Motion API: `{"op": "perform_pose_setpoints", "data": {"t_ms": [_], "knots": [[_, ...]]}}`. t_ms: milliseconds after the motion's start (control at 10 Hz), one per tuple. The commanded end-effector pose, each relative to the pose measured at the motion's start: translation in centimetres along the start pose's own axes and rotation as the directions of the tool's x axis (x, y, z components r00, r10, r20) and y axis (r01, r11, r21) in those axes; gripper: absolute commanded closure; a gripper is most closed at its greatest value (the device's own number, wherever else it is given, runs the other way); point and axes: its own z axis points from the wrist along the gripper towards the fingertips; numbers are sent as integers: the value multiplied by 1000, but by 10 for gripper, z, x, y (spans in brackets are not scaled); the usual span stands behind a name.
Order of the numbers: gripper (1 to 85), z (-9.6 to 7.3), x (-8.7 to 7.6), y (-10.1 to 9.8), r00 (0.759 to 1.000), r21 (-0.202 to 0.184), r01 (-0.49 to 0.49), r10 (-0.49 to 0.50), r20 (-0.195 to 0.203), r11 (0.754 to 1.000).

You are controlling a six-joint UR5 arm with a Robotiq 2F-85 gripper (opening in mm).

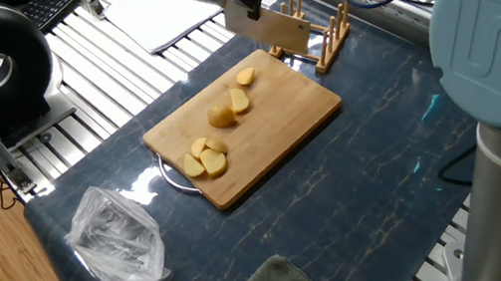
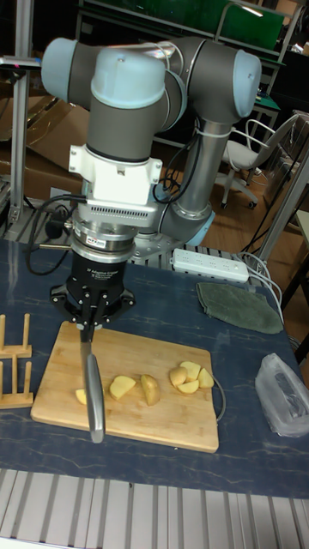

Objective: Chop the potatoes

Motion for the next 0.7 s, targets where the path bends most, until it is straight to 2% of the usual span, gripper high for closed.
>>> {"op": "perform_pose_setpoints", "data": {"t_ms": [0,200,300,600], "knots": [[847,-2,-19,9,997,-45,-41,44,69,998],[847,-2,-19,13,994,-66,-79,83,66,995],[847,-2,-21,12,994,-62,-76,80,72,995],[847,-2,-15,2,997,-21,-60,61,53,998]]}}
